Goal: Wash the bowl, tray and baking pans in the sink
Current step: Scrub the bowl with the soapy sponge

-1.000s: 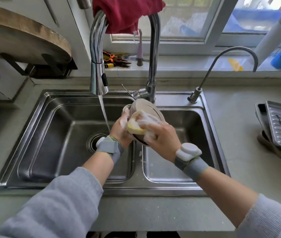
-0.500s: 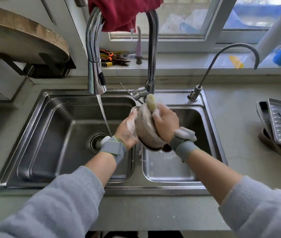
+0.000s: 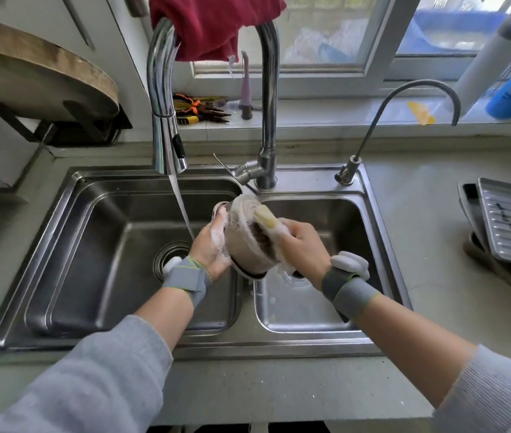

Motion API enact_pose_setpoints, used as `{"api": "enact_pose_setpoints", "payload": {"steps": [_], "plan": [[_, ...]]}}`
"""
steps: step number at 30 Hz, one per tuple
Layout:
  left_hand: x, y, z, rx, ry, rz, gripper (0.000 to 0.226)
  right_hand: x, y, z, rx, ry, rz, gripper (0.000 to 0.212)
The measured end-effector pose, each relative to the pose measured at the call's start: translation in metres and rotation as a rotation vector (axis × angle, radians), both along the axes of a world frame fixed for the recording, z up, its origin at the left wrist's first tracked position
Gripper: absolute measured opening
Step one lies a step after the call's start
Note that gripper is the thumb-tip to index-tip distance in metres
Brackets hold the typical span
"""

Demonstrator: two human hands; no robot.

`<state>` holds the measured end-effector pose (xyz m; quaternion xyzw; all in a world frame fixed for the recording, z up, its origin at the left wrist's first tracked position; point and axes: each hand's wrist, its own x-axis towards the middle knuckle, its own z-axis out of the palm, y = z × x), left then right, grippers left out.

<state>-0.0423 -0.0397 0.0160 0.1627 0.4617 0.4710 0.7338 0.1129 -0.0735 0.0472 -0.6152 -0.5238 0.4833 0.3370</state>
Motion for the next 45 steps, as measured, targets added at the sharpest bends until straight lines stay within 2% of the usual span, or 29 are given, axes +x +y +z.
{"api": "enact_pose_setpoints", "payload": {"steps": [2,5,9,12,14,16,20,21,23,25,27,29,32,34,37,40,42,44,45], "plan": [[-0.001,-0.007,0.000,-0.054,-0.079,-0.042,0.044,0.002,-0.001,-0.004,-0.077,0.045,-0.071,0.038],[0.013,-0.018,0.003,-0.058,-0.095,-0.206,0.047,-0.003,0.001,-0.012,-0.156,0.060,-0.108,0.020],[0.014,-0.025,0.006,0.024,0.040,-0.336,0.041,-0.002,-0.002,-0.019,-0.345,0.216,-0.163,0.039],[0.019,-0.025,0.007,0.075,0.255,-0.427,0.035,0.002,0.001,-0.025,-0.477,0.367,-0.194,0.046],[0.025,-0.028,0.005,0.083,0.281,-0.506,0.047,0.005,-0.002,-0.032,-0.574,0.460,-0.176,0.052],[0.026,-0.030,0.005,0.048,0.275,-0.495,0.052,0.009,-0.006,-0.041,-0.609,0.559,-0.153,0.045],[0.025,-0.036,0.005,0.146,0.329,-0.588,0.022,0.016,-0.013,-0.045,-0.584,0.782,-0.188,0.024],[0.024,-0.039,0.007,0.208,0.359,-0.622,0.025,0.015,-0.015,-0.047,-0.589,0.798,-0.207,0.023],[0.019,-0.042,-0.003,0.352,0.545,-0.768,0.062,0.015,-0.019,-0.053,-0.610,0.823,-0.254,0.031],[0.015,-0.046,-0.011,0.466,0.681,-0.887,0.075,0.018,-0.025,-0.058,-0.626,0.859,-0.276,0.052],[0.010,-0.050,-0.019,0.534,0.713,-0.969,0.082,0.025,-0.032,-0.063,-0.619,0.852,-0.226,0.061],[0.006,-0.050,-0.024,0.550,0.744,-1.027,0.085,0.029,-0.036,-0.065,-0.586,0.825,-0.190,0.057],[0.004,-0.049,-0.025,0.573,0.823,-1.093,0.086,0.033,-0.036,-0.066,-0.562,0.845,-0.203,0.039],[0.003,-0.049,-0.025,0.638,0.901,-1.117,0.085,0.036,-0.036,-0.066,-0.559,0.846,-0.203,0.034],[0.000,-0.050,-0.026,0.815,1.109,-1.144,0.079,0.042,-0.034,-0.066,-0.566,0.844,-0.215,0.038],[-0.004,-0.048,-0.032,0.893,1.281,-1.069,0.067,0.048,-0.032,-0.063,-0.563,0.863,-0.210,0.041],[-0.006,-0.043,-0.035,0.857,1.252,-0.996,0.049,0.051,-0.033,-0.063,-0.589,0.833,-0.223,0.037],[-0.008,-0.033,-0.033,0.810,1.197,-0.851,0.020,0.055,-0.033,-0.070,-0.639,0.830,-0.243,0.037],[-0.011,-0.029,-0.030,0.775,1.178,-0.741,0.025,0.056,-0.033,-0.075,-0.673,0.829,-0.266,0.041]]}}
